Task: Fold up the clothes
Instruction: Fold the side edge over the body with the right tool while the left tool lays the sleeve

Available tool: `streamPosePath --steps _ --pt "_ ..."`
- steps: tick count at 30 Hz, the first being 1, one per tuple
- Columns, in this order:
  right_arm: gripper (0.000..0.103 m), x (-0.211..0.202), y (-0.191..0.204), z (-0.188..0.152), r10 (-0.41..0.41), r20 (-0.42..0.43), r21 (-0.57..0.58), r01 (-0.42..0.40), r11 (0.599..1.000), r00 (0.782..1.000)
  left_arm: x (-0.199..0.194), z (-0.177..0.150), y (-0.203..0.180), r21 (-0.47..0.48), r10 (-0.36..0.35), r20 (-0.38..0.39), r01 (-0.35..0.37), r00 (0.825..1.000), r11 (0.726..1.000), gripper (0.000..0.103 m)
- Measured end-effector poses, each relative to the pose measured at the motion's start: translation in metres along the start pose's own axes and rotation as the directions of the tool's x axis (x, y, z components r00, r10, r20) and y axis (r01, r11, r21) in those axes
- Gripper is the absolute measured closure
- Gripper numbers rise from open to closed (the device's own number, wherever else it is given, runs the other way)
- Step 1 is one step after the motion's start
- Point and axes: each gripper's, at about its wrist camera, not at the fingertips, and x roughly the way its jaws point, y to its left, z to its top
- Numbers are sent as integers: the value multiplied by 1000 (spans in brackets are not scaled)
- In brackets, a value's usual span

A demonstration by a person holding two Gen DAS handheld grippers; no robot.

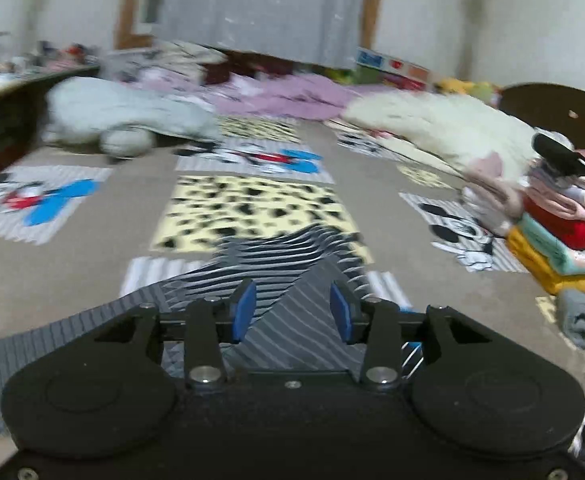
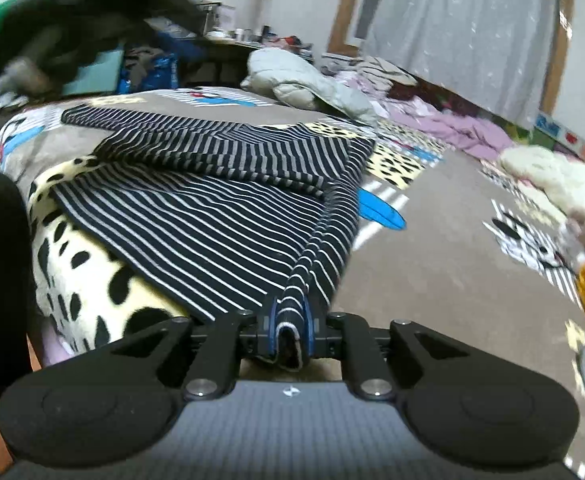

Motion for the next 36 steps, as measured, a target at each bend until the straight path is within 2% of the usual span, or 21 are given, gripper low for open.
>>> streamPosePath --steps 5,9,12,13,14,15,16,17,19,22,24,27,31,33,34,35,36 --pt "86 2 -5 -1 17 -10 24 -17 1000 1000 79 31 -25 79 -80 -103 88 991 993 64" --pt "86 4 -10 -2 38 -16 47 -38 998 999 137 42 -44 151 -72 -201 103 977 983 63" --pt "86 7 -13 -3 63 -21 64 -61 996 998 170 45 -52 175 -36 -259 83 965 981 63" --pt "86 8 -14 -3 71 -23 71 -69 995 997 180 47 -50 150 -42 -279 87 959 985 83" --pt "86 9 -15 -3 76 -24 77 -74 994 997 190 48 -46 108 -53 -295 89 954 990 91" --pt "86 9 -16 -4 80 -24 84 -78 993 997 199 50 -36 13 -91 -312 100 946 995 91" --pt "86 9 -17 -4 83 -24 91 -80 993 996 209 51 -20 -141 -151 -326 110 933 984 92" --pt "86 10 -18 -4 85 -25 97 -82 992 996 219 48 -7 -247 -190 -339 108 921 963 92" --pt "86 11 -20 -5 90 -27 111 -87 990 996 237 39 10 -368 -232 -371 87 899 926 91" --pt "86 12 -23 -6 99 -27 130 -95 987 995 242 33 20 -436 -263 -364 86 894 896 90" --pt "86 12 -24 -6 102 -27 138 -98 986 994 235 34 22 -430 -259 -350 92 900 898 89" --pt "86 12 -25 -6 104 -25 148 -99 984 994 212 43 23 -402 -257 -296 124 920 907 86" --pt "86 8 -26 -6 100 -16 150 -97 984 995 193 52 16 -305 -240 -264 155 934 940 70" --pt "86 7 -27 -5 93 -10 150 -90 985 996 190 53 9 -244 -232 -269 168 935 955 70" --pt "86 6 -27 -5 89 -7 149 -86 985 996 191 51 3 -192 -222 -282 172 933 966 70" --pt "86 5 -27 -5 86 -5 147 -84 985 996 196 47 -6 -112 -182 -306 154 935 982 71" --pt "86 5 -27 -4 84 -3 146 -83 986 996 202 42 -14 -27 -128 -333 126 934 992 83"
